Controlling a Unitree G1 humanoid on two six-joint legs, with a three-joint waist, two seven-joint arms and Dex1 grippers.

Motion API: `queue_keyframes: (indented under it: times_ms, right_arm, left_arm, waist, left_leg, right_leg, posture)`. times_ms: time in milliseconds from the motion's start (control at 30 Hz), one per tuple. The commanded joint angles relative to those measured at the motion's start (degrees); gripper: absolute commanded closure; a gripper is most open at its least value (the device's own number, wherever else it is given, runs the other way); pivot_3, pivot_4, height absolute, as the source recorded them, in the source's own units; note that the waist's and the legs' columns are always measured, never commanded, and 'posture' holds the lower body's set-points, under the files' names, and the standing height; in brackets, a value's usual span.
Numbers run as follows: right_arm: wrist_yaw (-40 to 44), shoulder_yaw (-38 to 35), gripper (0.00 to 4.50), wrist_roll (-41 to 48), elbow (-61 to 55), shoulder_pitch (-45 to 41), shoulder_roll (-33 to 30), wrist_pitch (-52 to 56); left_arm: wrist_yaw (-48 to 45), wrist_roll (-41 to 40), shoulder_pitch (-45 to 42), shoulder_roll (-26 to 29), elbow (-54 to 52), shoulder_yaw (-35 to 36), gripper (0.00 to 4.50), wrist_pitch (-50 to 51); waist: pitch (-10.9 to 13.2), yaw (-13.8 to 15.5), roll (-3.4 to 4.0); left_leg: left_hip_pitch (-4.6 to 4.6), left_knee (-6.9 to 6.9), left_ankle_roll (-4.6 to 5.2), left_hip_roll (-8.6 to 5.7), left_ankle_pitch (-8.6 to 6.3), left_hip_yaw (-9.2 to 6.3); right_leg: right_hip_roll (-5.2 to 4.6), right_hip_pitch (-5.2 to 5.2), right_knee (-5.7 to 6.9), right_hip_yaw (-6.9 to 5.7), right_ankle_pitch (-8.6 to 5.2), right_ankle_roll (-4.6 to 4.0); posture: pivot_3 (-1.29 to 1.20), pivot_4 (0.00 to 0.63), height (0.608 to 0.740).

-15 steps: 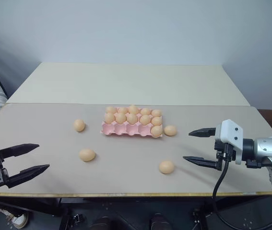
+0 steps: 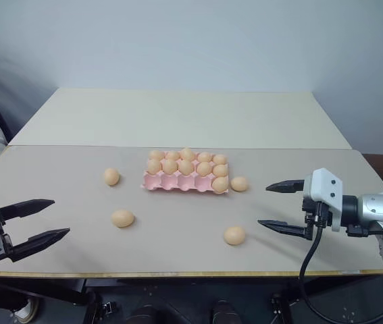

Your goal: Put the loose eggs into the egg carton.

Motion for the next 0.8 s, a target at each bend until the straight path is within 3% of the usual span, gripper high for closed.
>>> queue_keyframes:
  times_ms: [33, 267, 400, 767, 800]
  right_arm:
    - [1.42, -0.57, 0.0, 0.45, 0.02, -1.94, -0.82, -1.65]
    - [2.88, 1.49, 0.0, -0.23, -0.91, -3.07, -0.34, -2.29]
    - [3.57, 6.65, 0.0, -3.65, -3.66, -1.02, 0.25, -4.87]
    - [-2.63, 25.13, 0.0, -23.22, 1.22, -5.44, 6.13, -11.39]
    - [-3.35, 26.06, 0.18, -24.6, 2.41, -6.46, 6.79, -11.47]
  left_arm:
    - [-0.22, -0.32, -0.09, -0.12, -2.48, -0.6, 0.02, -1.32]
    - [-2.16, -0.03, -0.8, 1.41, -0.91, -1.12, 0.02, -1.35]
    - [-3.82, -0.17, -2.99, 2.98, 0.36, -3.22, 0.02, -1.42]
    - [-4.66, 0.43, -7.03, 3.25, 0.98, -9.11, 0.02, -1.59]
    - [-4.66, 0.4, -7.2, 3.25, 0.97, -9.2, 0.01, -1.52]
  waist:
    - [0.0, 0.0, 0.0]
    - [0.0, 0.0, 0.0]
    - [0.0, 0.03, 0.01]
    - [0.0, -0.22, 0.0]
    - [0.0, -0.16, 0.0]
  left_leg:
    - [0.0, 0.0, 0.0, 0.0, 0.0, 0.0]
    - [0.0, -0.01, 0.0, 0.0, 0.0, 0.0]
    - [0.0, -0.01, 0.0, 0.0, 0.0, 0.0]
    - [0.0, 0.0, 0.0, 0.0, 0.0, 0.01]
    - [-0.01, 0.0, 0.0, 0.0, 0.0, 0.01]
  right_leg:
    - [0.0, 0.0, 0.0, 0.0, 0.0, 0.0]
    - [0.01, -0.01, 0.0, 0.0, 0.0, 0.0]
    - [0.01, -0.02, 0.01, -0.01, 0.0, 0.0]
    - [0.01, -0.04, 0.03, 0.0, 0.0, -0.01]
    - [0.01, -0.05, 0.04, 0.0, 0.0, -0.01]
  posture:
    - [0.0, 0.15, 0.74]
    - [0.0, 0.15, 0.74]
    - [0.0, 0.15, 0.74]
    - [0.0, 0.15, 0.74]
    - [0.0, 0.15, 0.74]
